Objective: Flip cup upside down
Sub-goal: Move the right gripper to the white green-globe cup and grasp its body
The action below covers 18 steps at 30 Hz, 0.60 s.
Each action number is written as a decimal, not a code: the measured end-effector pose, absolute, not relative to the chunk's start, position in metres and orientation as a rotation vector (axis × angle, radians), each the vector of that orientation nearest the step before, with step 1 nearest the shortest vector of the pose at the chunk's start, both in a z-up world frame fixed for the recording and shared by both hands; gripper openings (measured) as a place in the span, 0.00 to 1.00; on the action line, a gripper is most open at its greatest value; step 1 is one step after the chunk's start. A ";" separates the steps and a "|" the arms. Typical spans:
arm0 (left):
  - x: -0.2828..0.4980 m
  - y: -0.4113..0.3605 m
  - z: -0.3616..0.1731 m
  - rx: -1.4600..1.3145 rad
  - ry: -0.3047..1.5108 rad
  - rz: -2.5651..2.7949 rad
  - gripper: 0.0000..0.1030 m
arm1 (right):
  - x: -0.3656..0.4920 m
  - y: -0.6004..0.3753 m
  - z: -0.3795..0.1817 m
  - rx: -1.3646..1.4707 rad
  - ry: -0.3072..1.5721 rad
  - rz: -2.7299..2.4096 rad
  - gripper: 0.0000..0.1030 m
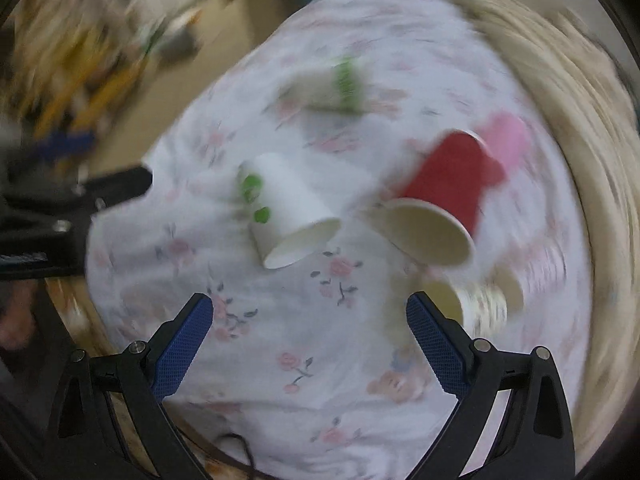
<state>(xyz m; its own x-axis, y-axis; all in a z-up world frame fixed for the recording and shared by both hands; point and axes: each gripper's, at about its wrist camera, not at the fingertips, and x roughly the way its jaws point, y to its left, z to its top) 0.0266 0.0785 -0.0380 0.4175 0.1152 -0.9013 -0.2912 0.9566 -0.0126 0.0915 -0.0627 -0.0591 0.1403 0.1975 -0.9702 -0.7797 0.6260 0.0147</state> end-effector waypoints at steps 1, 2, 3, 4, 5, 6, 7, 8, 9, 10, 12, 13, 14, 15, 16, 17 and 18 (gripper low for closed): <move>0.027 0.082 -0.040 -0.179 1.125 0.258 1.00 | 0.095 -0.055 -0.064 -0.619 1.251 0.784 0.96; 0.027 0.084 -0.043 -0.184 1.137 0.258 1.00 | 0.098 -0.046 -0.069 -0.658 1.268 0.803 0.96; 0.027 0.086 -0.046 -0.189 1.150 0.259 1.00 | 0.102 -0.038 -0.074 -0.691 1.279 0.814 0.95; 0.027 0.088 -0.049 -0.190 1.162 0.264 1.00 | 0.106 -0.032 -0.078 -0.716 1.290 0.822 0.95; 0.027 0.090 -0.051 -0.192 1.170 0.268 1.00 | 0.109 -0.025 -0.084 -0.739 1.311 0.837 0.95; 0.027 0.092 -0.053 -0.195 1.178 0.271 1.00 | 0.113 -0.017 -0.090 -0.766 1.335 0.854 0.94; 0.027 0.095 -0.054 -0.200 1.184 0.273 1.00 | 0.114 -0.010 -0.095 -0.790 1.344 0.861 0.94; 0.026 0.097 -0.055 -0.205 1.188 0.274 1.00 | 0.115 -0.004 -0.101 -0.816 1.350 0.865 0.94; 0.026 0.099 -0.056 -0.210 1.192 0.275 1.00 | 0.116 0.000 -0.106 -0.837 1.359 0.864 0.94; 0.026 0.100 -0.056 -0.215 1.193 0.275 1.00 | 0.118 0.005 -0.112 -0.854 1.364 0.858 0.94; 0.025 0.100 -0.055 -0.218 1.193 0.273 1.00 | 0.120 0.009 -0.119 -0.870 1.360 0.835 0.94; 0.025 0.100 -0.055 -0.218 1.193 0.271 1.00 | 0.121 0.011 -0.122 -0.877 1.363 0.827 0.93; 0.026 0.099 -0.054 -0.217 1.194 0.268 1.00 | 0.122 0.012 -0.126 -0.875 1.374 0.826 0.91; 0.026 0.098 -0.054 -0.213 1.192 0.266 1.00 | 0.121 0.012 -0.128 -0.871 1.381 0.825 0.85; 0.027 0.096 -0.053 -0.209 1.191 0.261 1.00 | 0.122 0.011 -0.131 -0.872 1.389 0.817 0.81; 0.027 0.095 -0.052 -0.207 1.190 0.257 1.00 | 0.123 0.010 -0.132 -0.871 1.391 0.802 0.71; 0.027 0.095 -0.051 -0.205 1.187 0.255 1.00 | 0.124 0.009 -0.136 -0.861 1.394 0.795 0.67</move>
